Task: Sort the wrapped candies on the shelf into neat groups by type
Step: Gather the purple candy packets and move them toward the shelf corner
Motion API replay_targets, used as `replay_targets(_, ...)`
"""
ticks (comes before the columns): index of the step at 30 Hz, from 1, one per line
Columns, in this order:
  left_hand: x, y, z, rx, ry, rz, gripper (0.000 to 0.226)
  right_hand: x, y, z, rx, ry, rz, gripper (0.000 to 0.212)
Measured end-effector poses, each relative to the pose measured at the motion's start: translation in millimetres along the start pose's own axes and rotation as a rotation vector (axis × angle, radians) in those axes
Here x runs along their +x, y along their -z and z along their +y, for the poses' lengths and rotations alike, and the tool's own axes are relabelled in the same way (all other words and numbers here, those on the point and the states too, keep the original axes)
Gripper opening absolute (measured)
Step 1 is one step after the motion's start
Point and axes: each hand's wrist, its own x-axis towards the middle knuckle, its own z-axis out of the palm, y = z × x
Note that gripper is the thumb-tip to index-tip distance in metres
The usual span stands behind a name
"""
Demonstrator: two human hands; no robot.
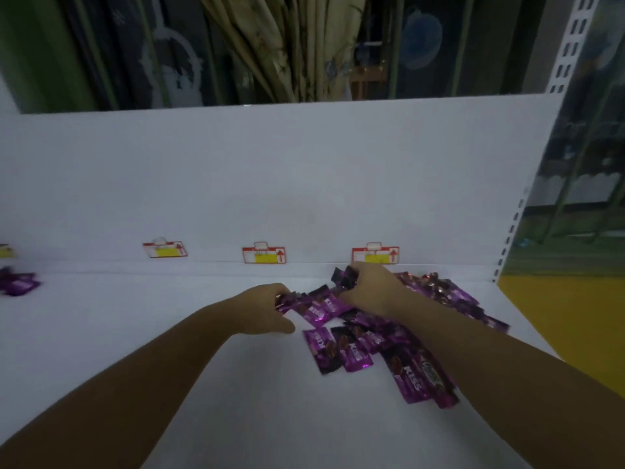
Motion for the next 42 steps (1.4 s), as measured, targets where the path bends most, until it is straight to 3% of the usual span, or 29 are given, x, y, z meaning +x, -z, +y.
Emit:
replay_targets(4,-33.1,-4.3,-27.1,0.135,0.082,0.201,0.017,12.1,-34.5,-26.5,-0.188,0.206,-0.089,0.019)
replay_targets(8,-77.8,1.8,-53.8,0.247,0.155,0.269,0.014,19.1,-73.1,-60.0,-0.359,0.382,-0.14,0.02)
replay_targets(16,-158.8,33.0,-111.3,0.292,0.314,0.357,0.012,1.8,-130.6,-131.8,-0.334,0.601,-0.198,0.019)
replay_targets(31,-360.6,83.2,-273.3,0.311,0.306,0.498,0.026,-46.8,-267.0,-334.5,-0.188,0.567,-0.279,0.029)
replay_targets(38,-389.2,93.9,-346.9,0.367,0.355,0.586,0.029,-28.2,-306.3,-395.3,-0.182,0.56,-0.264,0.028)
replay_targets(42,-379.8,108.5,-385.8,0.289,0.405,0.537,0.039,5.9,-326.5,-425.7,-0.213,0.592,-0.249,0.031)
